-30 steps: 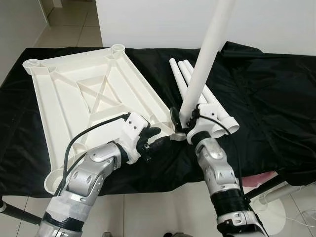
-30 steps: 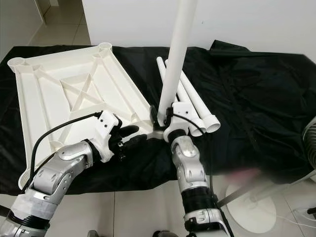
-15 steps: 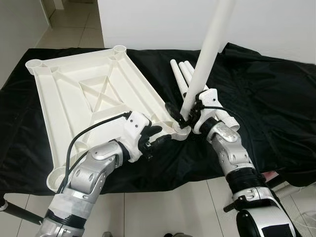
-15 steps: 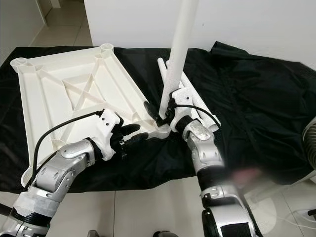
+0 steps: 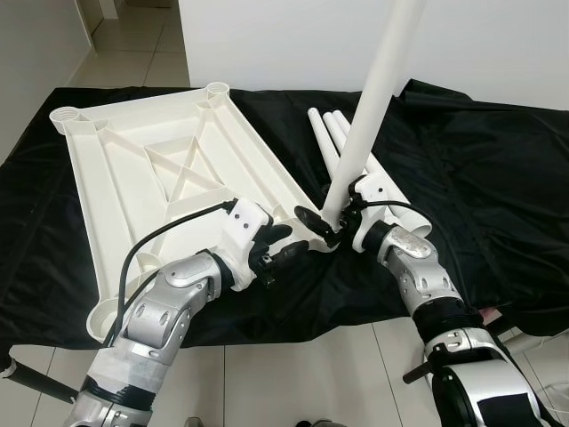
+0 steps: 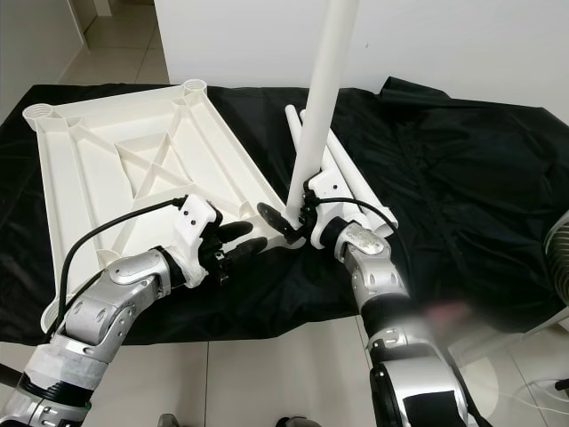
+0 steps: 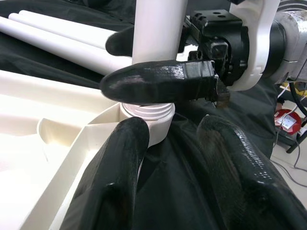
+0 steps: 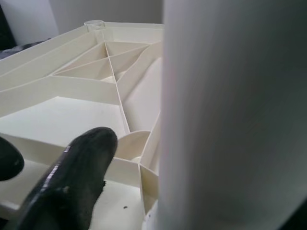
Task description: Building children table
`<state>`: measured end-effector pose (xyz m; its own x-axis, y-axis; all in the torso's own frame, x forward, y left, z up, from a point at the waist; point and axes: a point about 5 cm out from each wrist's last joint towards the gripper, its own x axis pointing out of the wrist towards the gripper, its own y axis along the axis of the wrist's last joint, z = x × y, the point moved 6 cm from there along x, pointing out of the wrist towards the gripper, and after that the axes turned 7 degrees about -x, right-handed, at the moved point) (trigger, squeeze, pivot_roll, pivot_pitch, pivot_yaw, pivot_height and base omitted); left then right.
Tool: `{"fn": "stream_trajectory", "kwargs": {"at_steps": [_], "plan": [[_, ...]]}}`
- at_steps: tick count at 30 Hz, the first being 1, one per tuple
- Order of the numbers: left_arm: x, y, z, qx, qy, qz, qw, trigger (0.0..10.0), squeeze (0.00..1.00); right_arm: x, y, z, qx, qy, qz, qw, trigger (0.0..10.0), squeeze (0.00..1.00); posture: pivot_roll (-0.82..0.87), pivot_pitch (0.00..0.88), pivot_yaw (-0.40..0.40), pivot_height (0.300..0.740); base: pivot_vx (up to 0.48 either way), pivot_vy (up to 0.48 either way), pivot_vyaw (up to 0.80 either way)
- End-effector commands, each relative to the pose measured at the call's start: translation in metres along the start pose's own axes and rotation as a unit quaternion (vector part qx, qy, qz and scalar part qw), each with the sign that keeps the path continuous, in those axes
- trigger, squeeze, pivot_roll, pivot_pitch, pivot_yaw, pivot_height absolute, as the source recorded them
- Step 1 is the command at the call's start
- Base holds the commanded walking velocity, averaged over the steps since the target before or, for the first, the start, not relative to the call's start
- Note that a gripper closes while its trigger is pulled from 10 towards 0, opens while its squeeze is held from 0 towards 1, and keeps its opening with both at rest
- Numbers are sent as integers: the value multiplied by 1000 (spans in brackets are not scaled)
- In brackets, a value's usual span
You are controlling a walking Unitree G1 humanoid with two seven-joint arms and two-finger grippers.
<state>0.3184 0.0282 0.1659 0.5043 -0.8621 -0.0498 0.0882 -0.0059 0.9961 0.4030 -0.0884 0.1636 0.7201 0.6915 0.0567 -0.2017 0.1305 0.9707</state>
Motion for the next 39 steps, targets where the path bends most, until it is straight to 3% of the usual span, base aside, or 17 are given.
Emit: {"fn": "stream_trajectory", "kwargs": {"at_steps": [1,2,3,4,5,14,15,22,28,32,34,38,39], "plan": [[0,-2,-2,7,0,-6,1000,10000,0,-1,1,3,-7,1,0,1000,4235,0,-41,46,-29,740,0,0,0],[0,-2,-2,7,0,-6,1000,10000,0,-1,0,4,-8,2,-1,1000,4235,0,-41,46,-29,740,0,0,0],[0,-2,-2,7,0,-7,1000,10000,0,-2,-1,5,-9,2,-2,1000,2627,0,-42,47,-27,740,0,0,0],[0,-2,-2,7,0,-7,1000,10000,0,-2,-1,5,-9,2,-2,1000,2627,0,-42,47,-27,740,0,0,0],[0,-2,-2,7,0,-7,1000,10000,0,-3,-2,6,-8,1,-4,1000,0,0,-42,48,-27,740,0,0,0],[-1,-3,-2,6,2,-9,1000,10000,0,-8,-9,9,-2,-5,-10,1000,0,0,-40,54,-33,740,0,0,0],[-2,-3,-2,5,3,-9,1000,10000,0,-9,-11,10,2,-15,-13,1000,10000,0,-40,54,-33,740,0,0,0],[-2,-4,-1,4,3,-9,1000,10000,0,-9,-10,13,10,-36,-7,999,10000,0,-42,57,-36,740,0,0,0],[-2,-6,0,2,3,-10,1000,10000,0,-5,-6,17,14,-121,-12,992,10000,0,-49,58,-49,740,0,0,0],[-2,-7,0,2,3,-10,1000,10000,0,-5,-6,18,18,-138,-12,990,10000,0,-49,56,-51,740,0,0,0],[-2,-7,-1,2,4,-10,1000,10000,0,-7,-8,25,44,-212,-23,976,10000,0,-45,55,-54,740,0,0,0],[-3,-7,-1,2,5,-10,1000,10000,0,-9,-10,26,55,-238,-26,969,10000,0,-46,54,-54,740,0,0,0],[-3,-8,-1,1,6,-10,1000,10000,0,-13,-16,27,73,-299,-39,951,10000,0,-44,51,-56,740,0,0,0]]}}
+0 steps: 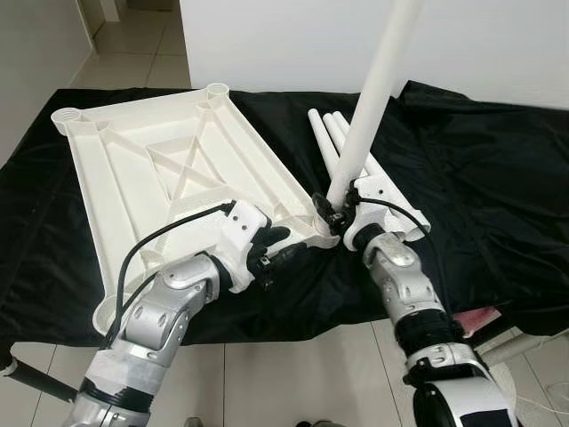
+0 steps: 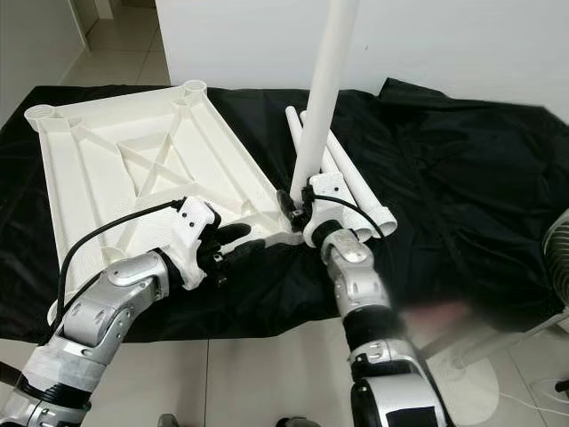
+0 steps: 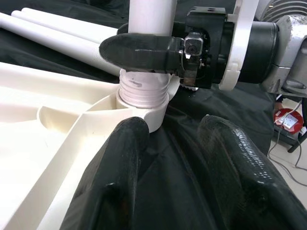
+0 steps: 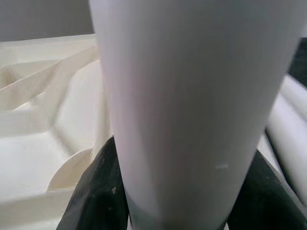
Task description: Building children table
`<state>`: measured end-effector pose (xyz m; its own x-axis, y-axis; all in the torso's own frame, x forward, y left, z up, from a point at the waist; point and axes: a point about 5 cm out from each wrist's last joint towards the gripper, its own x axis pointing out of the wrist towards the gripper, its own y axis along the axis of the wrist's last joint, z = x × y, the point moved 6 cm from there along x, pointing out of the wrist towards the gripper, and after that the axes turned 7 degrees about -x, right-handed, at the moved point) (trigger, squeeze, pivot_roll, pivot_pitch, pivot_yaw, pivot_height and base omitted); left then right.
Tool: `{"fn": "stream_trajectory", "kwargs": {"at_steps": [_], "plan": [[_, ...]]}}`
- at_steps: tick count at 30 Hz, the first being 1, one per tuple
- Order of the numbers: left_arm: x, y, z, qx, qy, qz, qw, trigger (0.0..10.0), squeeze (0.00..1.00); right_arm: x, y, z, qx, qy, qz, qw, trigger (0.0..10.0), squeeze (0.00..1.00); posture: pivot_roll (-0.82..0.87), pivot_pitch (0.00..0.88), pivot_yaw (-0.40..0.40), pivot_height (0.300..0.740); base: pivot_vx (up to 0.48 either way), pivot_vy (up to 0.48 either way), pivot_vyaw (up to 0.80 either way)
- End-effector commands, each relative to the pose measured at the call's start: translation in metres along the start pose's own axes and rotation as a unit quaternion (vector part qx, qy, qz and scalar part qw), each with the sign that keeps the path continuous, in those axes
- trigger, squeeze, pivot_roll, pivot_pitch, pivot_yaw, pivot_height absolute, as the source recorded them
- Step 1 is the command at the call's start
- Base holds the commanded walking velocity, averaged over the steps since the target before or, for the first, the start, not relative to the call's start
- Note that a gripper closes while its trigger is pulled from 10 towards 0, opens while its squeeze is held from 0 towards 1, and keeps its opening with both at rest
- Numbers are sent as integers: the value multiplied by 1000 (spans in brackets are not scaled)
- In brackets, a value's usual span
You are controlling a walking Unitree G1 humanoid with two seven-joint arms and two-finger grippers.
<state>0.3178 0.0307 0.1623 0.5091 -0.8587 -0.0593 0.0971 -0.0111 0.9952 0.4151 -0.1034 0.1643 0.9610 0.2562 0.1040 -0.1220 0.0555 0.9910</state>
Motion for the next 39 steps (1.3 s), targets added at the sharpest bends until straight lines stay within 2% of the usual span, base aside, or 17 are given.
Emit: {"fn": "stream_trajectory", "kwargs": {"at_steps": [1,3,6,8,15,16,19,20,26,29,31,33,34,35,36,38,39], "plan": [[-1,-4,0,4,2,-6,1000,10000,0,-8,-15,16,20,-82,-32,996,10000,0,-44,51,-56,740,0,0,0],[-1,-4,0,4,2,-6,1000,10000,0,-8,-15,16,20,-82,-32,996,10000,0,-44,51,-56,740,0,0,0],[-1,-5,0,4,2,-6,1000,10000,0,-13,-21,15,26,-131,-48,990,10000,0,-45,49,-57,740,0,0,0],[-1,-4,-1,4,3,-6,1000,10000,0,-16,-20,1,45,-157,-45,986,10000,0,-42,46,-61,740,0,0,0],[0,-5,0,5,2,-7,1000,10000,0,-16,-11,-6,49,-146,-29,988,10000,0,-47,43,-60,740,0,0,0],[0,-5,0,5,1,-7,1000,10000,0,-17,-8,-3,49,-143,-21,988,10000,471,-45,39,-59,740,0,0,0],[0,-5,0,5,1,-7,1000,10000,0,-17,-8,-3,49,-143,-21,988,10000,471,-45,39,-59,740,0,0,0],[0,-4,-1,6,2,-7,1000,10000,0,-17,-5,-2,53,-135,-10,989,10000,1000,-45,39,-59,740,0,0,0],[-1,-4,-2,7,3,-7,1000,10000,0,-18,-1,1,54,-138,0,989,10000,1000,-45,37,-58,740,0,0,0],[-3,-6,-12,11,28,-14,999,10000,0,-29,12,-4,69,-111,41,991,10000,1000,-48,40,-60,740,0,0,0],[-3,-6,-12,11,28,-14,999,10000,0,-29,12,-4,69,-111,41,991,10000,1000,-48,40,-60,740,0,0,0],[-4,-7,-18,15,42,-17,999,10000,0,-32,15,-6,68,-105,50,991,10000,1000,-48,40,-60,740,0,0,0],[-5,-9,-27,20,65,-23,997,10000,0,-36,16,-8,67,-102,57,991,10000,1000,-50,40,-61,740,0,0,0],[-5,-9,-27,20,65,-23,997,10000,0,-36,16,-8,67,-102,57,991,10000,1000,-50,40,-61,740,0,0,0],[-8,-11,-38,24,90,-29,995,10000,0,-39,17,-9,64,-101,59,991,10000,1000,-51,40,-61,740,0,0,0],[-8,-11,-38,24,90,-29,995,10000,0,-39,17,-9,64,-101,59,991,10000,1000,-51,40,-61,740,0,0,0],[-12,-13,-52,26,123,-36,991,10000,0,-42,16,-11,64,-94,60,992,10000,965,-52,40,-61,740,0,0,0]]}}
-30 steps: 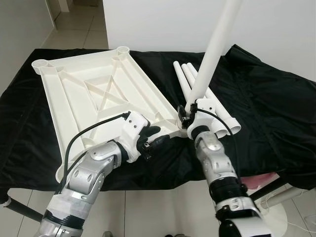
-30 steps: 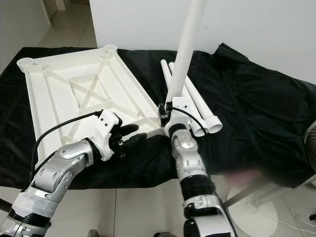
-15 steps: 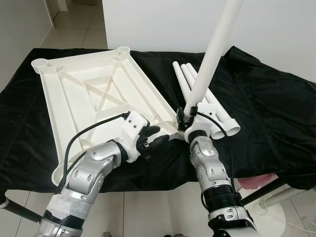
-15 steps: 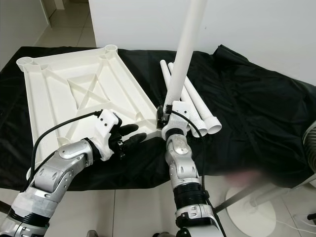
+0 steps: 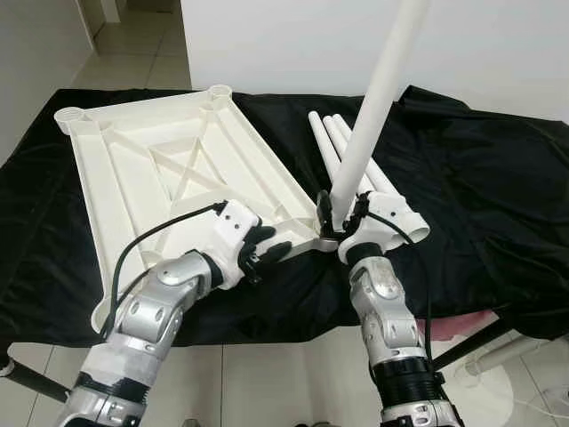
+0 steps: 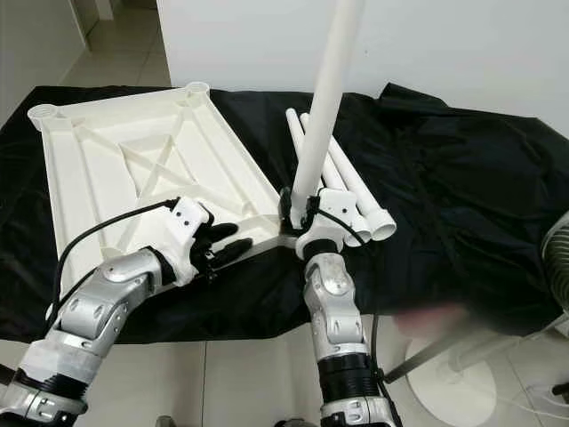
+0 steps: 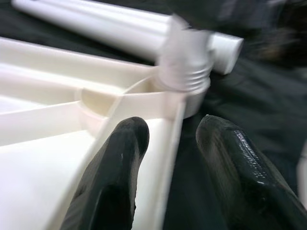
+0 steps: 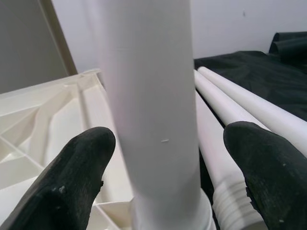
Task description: Building children table
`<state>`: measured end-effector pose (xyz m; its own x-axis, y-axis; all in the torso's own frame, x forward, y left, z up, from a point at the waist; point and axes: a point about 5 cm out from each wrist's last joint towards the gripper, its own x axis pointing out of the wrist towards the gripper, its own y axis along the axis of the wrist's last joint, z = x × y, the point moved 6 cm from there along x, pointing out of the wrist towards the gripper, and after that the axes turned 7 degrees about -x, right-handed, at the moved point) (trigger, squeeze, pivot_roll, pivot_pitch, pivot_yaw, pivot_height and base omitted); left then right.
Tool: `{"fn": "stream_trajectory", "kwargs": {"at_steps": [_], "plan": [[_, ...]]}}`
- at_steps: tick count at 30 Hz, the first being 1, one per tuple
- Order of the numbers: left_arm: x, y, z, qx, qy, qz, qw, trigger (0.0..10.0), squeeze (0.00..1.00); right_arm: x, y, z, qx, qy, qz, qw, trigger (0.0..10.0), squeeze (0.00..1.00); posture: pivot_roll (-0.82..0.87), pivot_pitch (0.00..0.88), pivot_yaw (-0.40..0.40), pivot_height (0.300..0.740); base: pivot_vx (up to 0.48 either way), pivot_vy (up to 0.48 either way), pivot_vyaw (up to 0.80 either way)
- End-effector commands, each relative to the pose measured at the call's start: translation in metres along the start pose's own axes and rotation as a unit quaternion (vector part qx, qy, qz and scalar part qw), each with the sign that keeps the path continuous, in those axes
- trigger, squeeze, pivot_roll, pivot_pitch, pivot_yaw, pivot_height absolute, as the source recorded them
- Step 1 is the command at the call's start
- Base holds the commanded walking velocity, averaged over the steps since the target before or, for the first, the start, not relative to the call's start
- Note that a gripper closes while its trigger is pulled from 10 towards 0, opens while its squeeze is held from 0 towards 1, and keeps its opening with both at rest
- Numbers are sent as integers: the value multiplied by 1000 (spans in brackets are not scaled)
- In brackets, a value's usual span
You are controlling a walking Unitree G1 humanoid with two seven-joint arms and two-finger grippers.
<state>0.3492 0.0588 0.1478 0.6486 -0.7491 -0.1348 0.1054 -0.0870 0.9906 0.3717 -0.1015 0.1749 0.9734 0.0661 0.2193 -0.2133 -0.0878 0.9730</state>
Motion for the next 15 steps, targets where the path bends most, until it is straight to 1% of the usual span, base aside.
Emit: {"fn": "stream_trajectory", "kwargs": {"at_steps": [1,2,3,4,5,6,8,9,14,15], "plan": [[-5,-4,-25,7,63,-10,998,10000,0,-4,-1,1,-2,5,2,1000,10000,357,-54,39,-61,740,0,0,0],[-5,-4,-25,7,63,-10,998,10000,0,-4,-1,1,-2,5,2,1000,10000,357,-54,39,-61,740,0,0,0],[-8,-5,-38,4,91,-14,996,10000,0,-7,-1,2,-4,8,2,1000,10000,0,-54,39,-61,740,0,0,0],[-12,-4,-50,2,116,-16,993,10000,0,-9,-2,4,-5,9,3,1000,10000,0,-56,39,-62,740,0,0,0],[-15,-4,-58,1,130,-18,991,10000,0,-11,-3,6,-7,8,3,1000,10000,0,-56,39,-61,740,0,0,0],[-15,-4,-58,1,130,-18,991,10000,0,-11,-3,6,-7,8,3,1000,10000,0,-56,39,-61,740,0,0,0],[-18,-4,-65,1,140,-24,990,10000,0,-14,-4,10,-9,6,1,1000,10000,0,-59,40,-61,740,0,0,0],[-19,-6,-66,0,141,-29,990,10000,0,-16,-5,12,-10,7,0,1000,10000,0,-59,40,-61,740,0,0,0],[-20,-7,-68,-1,142,-32,989,10000,0,-18,-5,14,-11,7,-2,1000,10000,0,-59,40,-61,740,0,0,0],[-20,-5,-64,-3,125,-28,992,10000,0,-20,-7,16,-14,5,-5,1000,10000,0,-63,42,-59,740,0,0,0]]}}
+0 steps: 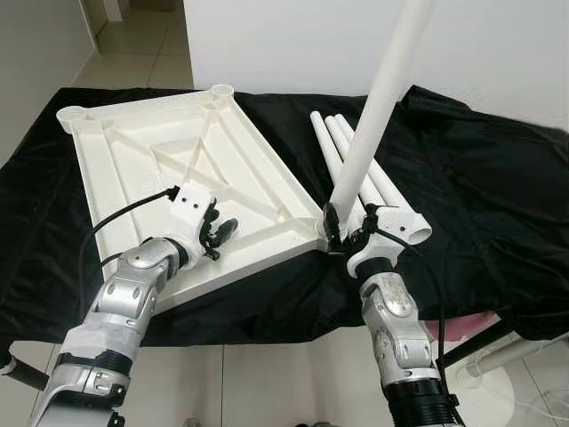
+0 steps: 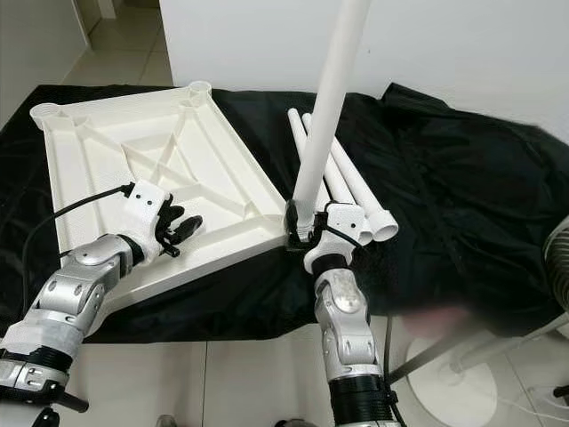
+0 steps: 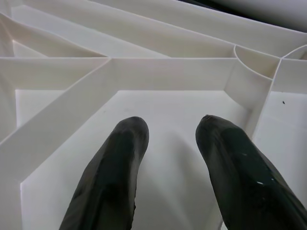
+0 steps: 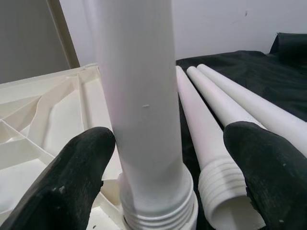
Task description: Building children table
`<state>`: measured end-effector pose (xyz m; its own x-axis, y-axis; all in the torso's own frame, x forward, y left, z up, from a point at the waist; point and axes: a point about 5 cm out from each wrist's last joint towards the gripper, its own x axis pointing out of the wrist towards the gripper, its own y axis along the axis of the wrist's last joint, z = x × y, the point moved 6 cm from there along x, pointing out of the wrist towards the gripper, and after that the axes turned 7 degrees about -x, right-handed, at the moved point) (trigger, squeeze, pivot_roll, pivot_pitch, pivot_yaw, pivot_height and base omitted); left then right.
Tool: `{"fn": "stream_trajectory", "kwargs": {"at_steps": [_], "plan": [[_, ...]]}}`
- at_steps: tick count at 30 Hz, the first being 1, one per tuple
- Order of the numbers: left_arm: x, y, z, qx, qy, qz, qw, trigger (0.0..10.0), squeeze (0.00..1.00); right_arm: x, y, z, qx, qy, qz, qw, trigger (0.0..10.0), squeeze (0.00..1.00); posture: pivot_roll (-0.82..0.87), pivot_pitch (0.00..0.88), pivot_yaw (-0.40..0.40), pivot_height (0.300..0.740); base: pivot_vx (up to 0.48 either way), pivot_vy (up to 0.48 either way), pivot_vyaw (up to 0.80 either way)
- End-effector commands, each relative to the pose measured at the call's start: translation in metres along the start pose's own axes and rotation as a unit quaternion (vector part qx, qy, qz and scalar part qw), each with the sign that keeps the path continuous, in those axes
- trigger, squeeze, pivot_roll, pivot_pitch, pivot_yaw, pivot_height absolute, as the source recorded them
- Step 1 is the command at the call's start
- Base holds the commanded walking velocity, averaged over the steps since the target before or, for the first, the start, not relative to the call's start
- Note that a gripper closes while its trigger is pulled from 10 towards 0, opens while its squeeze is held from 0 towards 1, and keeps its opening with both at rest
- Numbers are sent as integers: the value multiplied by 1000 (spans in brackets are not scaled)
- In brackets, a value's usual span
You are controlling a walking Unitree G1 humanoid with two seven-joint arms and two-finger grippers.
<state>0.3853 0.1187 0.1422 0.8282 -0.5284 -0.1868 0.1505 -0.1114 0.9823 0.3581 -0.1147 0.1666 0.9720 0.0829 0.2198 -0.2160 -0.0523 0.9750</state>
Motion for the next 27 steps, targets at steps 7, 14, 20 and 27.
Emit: {"fn": "stream_trajectory", "kwargs": {"at_steps": [7,14,20,27], "plan": [[-5,19,20,-15,-81,34,996,10000,0,-6,-6,10,-4,-10,-11,1000,10000,0,-60,45,-59,740,0,0,0],[-7,18,23,-20,-93,30,995,10000,0,-7,-11,11,-11,-12,-17,1000,10000,0,-58,50,-59,740,0,0,0],[-8,8,29,4,-105,10,994,10000,0,-5,-12,11,-14,-11,-19,1000,10000,0,-52,55,-62,740,0,0,0],[-7,-8,38,37,-117,-21,992,10000,0,-2,-13,13,-23,-12,-20,999,10000,0,-51,62,-60,740,0,0,0]]}}
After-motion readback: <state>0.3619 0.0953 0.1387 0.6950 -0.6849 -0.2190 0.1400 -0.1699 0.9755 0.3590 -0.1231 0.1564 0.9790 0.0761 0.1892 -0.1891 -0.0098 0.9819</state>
